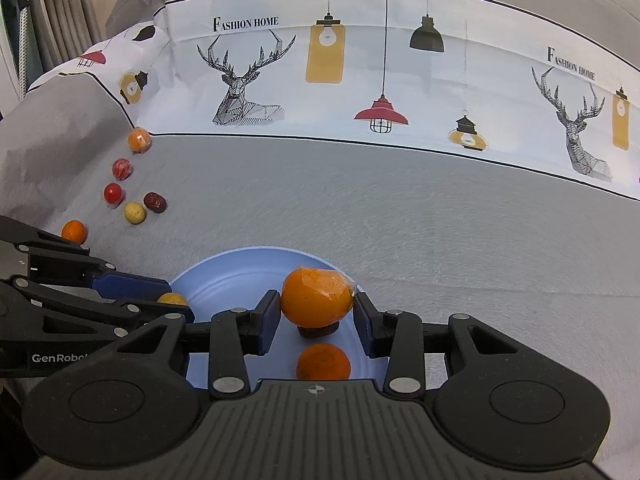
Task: Organize fruits
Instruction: 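Carry the yellow fruit with the left gripper while the right gripper carries the orange over the plate, then open the right gripper to drop the orange onto the plate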
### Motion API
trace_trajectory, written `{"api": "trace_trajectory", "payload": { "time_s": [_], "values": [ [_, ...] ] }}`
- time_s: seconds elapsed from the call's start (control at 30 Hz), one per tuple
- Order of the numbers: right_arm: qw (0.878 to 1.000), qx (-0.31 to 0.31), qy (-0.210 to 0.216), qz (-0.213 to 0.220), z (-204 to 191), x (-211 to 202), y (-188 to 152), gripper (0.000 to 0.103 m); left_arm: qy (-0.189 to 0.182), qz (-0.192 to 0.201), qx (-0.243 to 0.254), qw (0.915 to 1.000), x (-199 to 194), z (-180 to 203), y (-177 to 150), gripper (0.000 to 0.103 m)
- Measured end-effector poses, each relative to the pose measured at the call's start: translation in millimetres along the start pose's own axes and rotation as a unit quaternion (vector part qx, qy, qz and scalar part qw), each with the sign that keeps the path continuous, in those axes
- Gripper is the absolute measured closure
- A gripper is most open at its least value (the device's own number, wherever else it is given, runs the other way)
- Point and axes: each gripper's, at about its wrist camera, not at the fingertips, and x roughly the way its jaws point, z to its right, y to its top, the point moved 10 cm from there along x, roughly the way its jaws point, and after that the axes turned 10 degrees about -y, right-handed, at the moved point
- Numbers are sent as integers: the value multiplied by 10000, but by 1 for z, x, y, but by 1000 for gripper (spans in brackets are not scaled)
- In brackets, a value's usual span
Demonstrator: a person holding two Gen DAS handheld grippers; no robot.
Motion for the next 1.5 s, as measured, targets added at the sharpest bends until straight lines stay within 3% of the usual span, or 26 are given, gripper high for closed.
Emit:
{"api": "trace_trajectory", "payload": {
  "time_s": [1.5],
  "values": [
    [9996, -264, 97, -74, -14, 2, -7, 61, -5, 3, 0, 10000, 1, 1, -1, 76]
  ]
}}
